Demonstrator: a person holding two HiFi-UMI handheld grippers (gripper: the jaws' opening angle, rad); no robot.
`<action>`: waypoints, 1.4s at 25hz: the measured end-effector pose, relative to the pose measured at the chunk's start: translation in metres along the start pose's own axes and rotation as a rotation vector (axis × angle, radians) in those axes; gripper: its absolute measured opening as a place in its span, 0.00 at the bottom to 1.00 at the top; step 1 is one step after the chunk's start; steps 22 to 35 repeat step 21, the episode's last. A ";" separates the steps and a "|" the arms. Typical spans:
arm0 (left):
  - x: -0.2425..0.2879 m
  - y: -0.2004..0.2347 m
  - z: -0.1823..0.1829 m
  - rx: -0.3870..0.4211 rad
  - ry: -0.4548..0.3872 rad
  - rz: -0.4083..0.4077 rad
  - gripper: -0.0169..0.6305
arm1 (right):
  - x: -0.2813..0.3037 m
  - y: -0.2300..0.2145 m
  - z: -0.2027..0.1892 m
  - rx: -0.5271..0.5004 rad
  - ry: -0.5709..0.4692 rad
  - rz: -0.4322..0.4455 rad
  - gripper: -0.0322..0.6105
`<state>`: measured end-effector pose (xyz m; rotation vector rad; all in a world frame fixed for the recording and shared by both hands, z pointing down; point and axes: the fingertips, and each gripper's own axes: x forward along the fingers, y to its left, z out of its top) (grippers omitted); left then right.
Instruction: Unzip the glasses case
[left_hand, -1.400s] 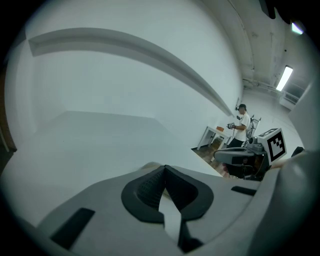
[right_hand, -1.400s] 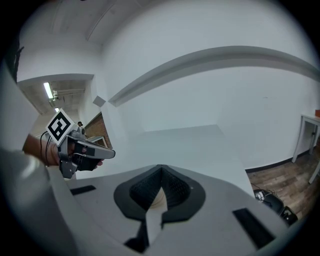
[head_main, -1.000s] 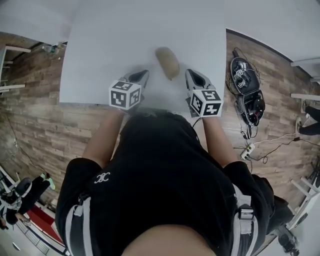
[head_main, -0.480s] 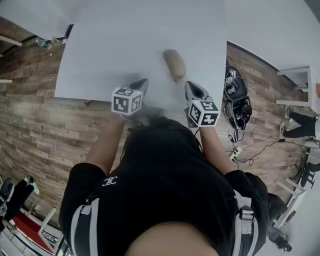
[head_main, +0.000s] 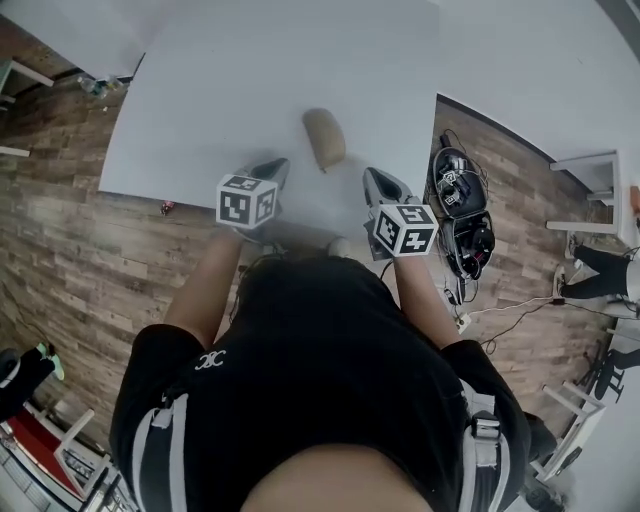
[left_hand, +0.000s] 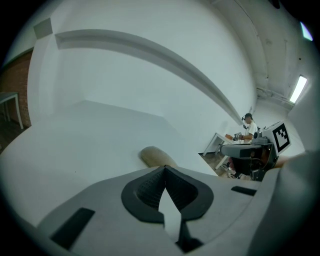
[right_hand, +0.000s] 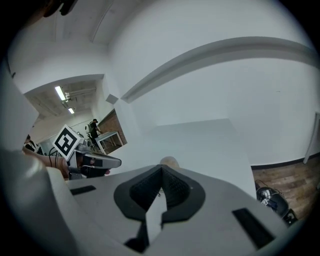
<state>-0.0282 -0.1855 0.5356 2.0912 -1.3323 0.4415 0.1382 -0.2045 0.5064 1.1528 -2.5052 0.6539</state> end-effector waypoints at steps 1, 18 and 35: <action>0.003 -0.006 0.003 -0.001 -0.003 0.012 0.03 | -0.004 -0.010 0.000 -0.002 0.000 0.008 0.07; 0.033 -0.055 0.009 -0.048 -0.015 0.175 0.03 | -0.002 -0.079 -0.008 -0.068 0.046 0.164 0.07; 0.039 -0.060 0.004 -0.056 -0.009 0.181 0.03 | -0.006 -0.083 -0.013 -0.067 0.049 0.171 0.07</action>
